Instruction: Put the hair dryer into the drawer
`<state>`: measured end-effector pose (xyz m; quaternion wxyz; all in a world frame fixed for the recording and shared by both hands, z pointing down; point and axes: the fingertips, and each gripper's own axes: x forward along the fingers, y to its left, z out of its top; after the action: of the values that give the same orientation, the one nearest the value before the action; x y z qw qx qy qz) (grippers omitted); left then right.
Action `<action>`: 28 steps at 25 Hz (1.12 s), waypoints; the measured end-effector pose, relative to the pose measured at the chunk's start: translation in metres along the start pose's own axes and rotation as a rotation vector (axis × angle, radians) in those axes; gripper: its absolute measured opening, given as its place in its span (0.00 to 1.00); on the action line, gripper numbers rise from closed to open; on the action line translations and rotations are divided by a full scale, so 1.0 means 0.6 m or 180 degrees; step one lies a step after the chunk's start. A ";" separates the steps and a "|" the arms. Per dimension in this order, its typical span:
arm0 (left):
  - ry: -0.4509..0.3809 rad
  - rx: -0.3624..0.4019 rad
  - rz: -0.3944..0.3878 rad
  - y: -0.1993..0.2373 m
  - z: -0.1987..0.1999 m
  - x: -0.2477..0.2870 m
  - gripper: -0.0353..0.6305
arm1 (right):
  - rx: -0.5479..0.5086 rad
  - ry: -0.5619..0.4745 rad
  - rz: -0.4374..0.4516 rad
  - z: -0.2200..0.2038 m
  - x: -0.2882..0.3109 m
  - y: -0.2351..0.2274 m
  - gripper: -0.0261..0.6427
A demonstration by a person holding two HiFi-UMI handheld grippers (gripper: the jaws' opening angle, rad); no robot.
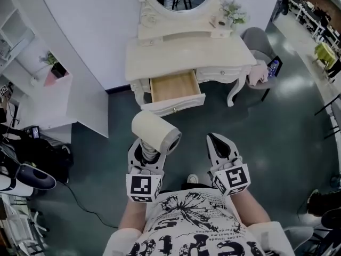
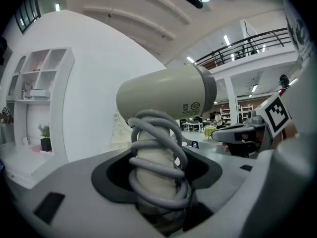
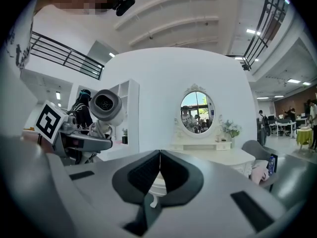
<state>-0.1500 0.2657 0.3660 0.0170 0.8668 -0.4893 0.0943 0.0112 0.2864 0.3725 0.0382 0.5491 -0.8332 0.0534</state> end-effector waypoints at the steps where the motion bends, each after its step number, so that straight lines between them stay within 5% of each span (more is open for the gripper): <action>1: -0.0006 -0.0010 0.0011 -0.006 0.002 0.016 0.48 | 0.0010 0.0002 0.0010 -0.001 0.005 -0.018 0.06; 15: 0.0136 -0.0030 -0.0064 0.030 -0.007 0.217 0.48 | -0.0032 0.0071 0.0023 -0.009 0.146 -0.148 0.06; 28: 0.0073 0.0063 -0.0488 0.235 0.052 0.465 0.48 | -0.0085 0.0040 -0.0375 0.068 0.439 -0.217 0.06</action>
<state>-0.1252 -0.0476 0.3767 0.0213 0.9007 -0.4203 0.1075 0.0271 -0.0098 0.3703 0.0539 0.5962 -0.7998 0.0434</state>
